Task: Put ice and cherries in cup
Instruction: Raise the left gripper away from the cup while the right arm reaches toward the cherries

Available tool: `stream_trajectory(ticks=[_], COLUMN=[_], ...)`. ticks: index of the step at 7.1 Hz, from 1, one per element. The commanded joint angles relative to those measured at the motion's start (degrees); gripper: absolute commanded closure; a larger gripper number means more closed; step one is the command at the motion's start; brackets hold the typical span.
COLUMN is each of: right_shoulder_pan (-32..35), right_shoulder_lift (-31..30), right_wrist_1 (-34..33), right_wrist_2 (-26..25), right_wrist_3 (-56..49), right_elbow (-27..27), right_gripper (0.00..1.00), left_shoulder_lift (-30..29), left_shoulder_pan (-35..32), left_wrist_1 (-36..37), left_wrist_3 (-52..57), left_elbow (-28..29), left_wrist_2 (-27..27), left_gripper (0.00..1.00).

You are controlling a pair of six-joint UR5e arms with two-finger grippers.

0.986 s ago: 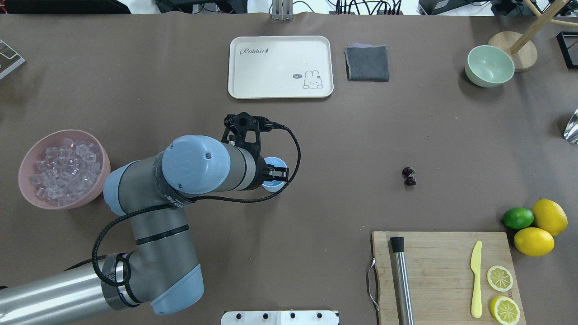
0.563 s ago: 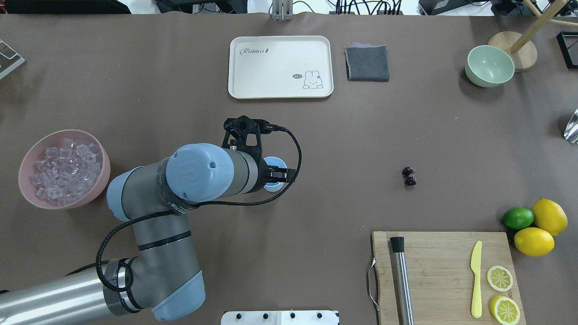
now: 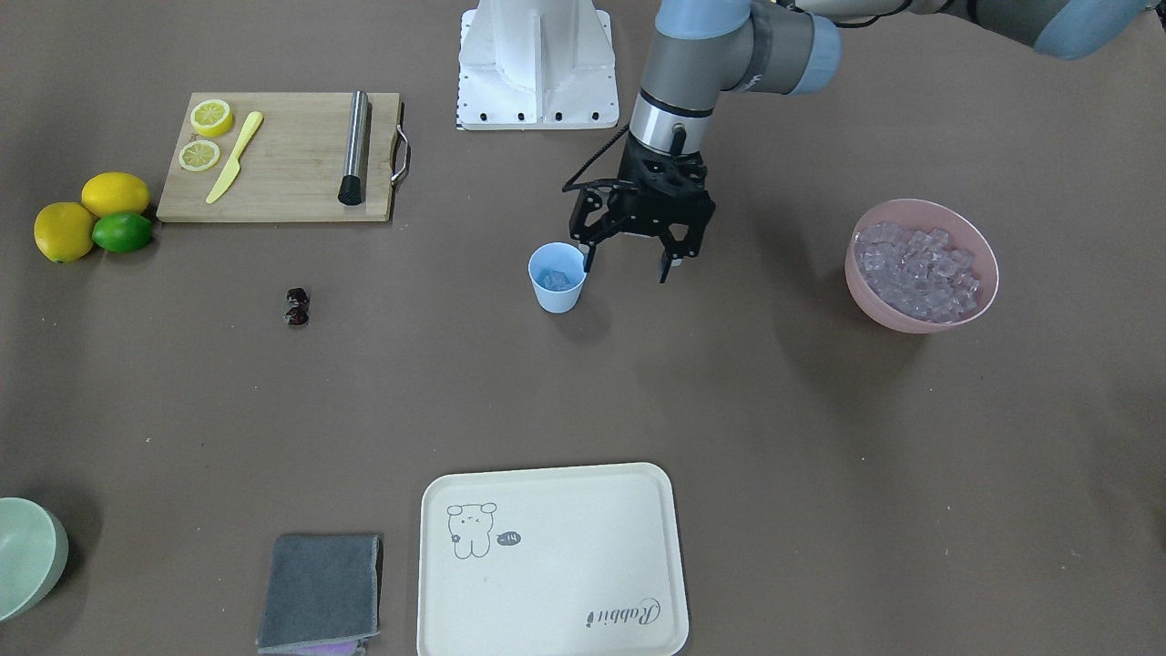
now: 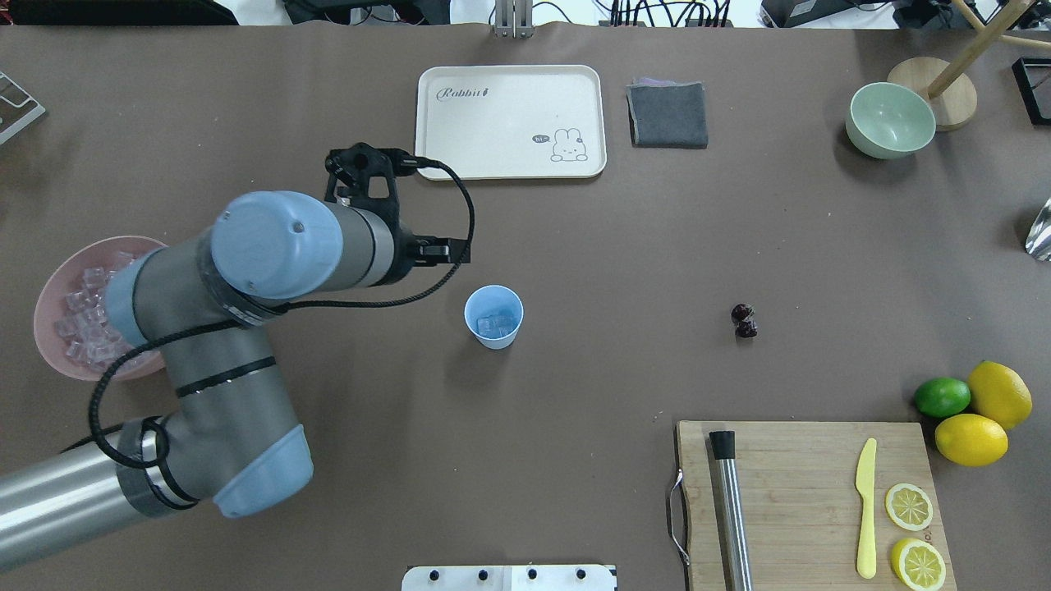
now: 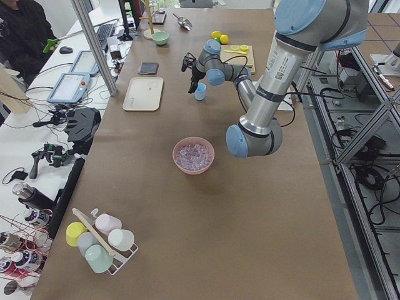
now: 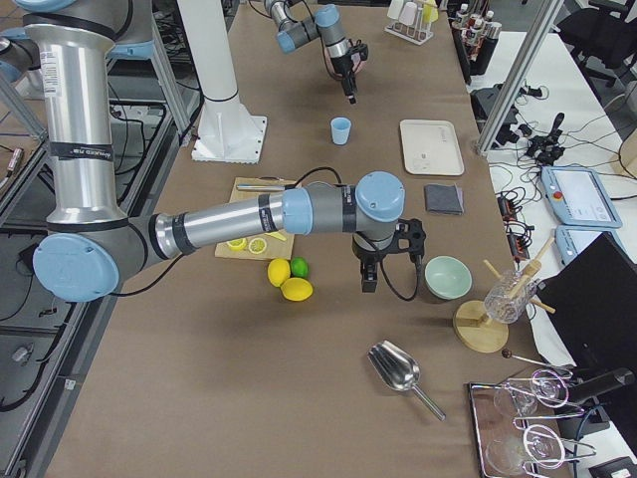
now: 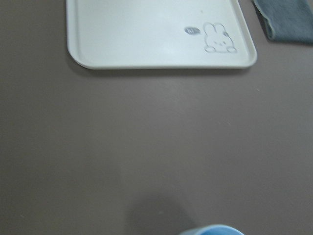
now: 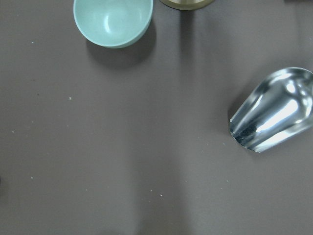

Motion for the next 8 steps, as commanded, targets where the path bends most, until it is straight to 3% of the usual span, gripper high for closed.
stream_trajectory(ticks=[1,3,4,6,8], right_shoulder_pan=[-9.0,-19.5,-26.0,-37.3,-43.0], right_shoulder_lift=[2.2,3.0,6.3,9.9,11.0], right_wrist_1=[9.2,18.8,20.5,20.6,20.6], right_wrist_2=[-4.5,-9.4,-15.0,-22.9,-26.7], right_wrist_3=[13.2,27.2,36.8,44.8,46.7], right_elbow=[1.5,1.7,1.7,1.7,1.7], right_gripper=[0.0,0.0,0.0,0.0,0.0], left_shoulder_lift=[3.4,4.8,4.9,5.5,6.4], left_shoulder_pan=[-8.1,-15.3,-17.6,-17.6,-17.7], left_wrist_1=[7.0,7.2,7.1,6.7,6.8], left_wrist_3=[15.2,15.8,15.8,16.1,16.1], left_elbow=[-5.6,-5.7,-5.7,-4.2,-4.1], left_wrist_2=[-1.3,-6.2,-7.9,-7.5,-7.5], left_gripper=[0.02,0.02,0.02,0.02,0.02])
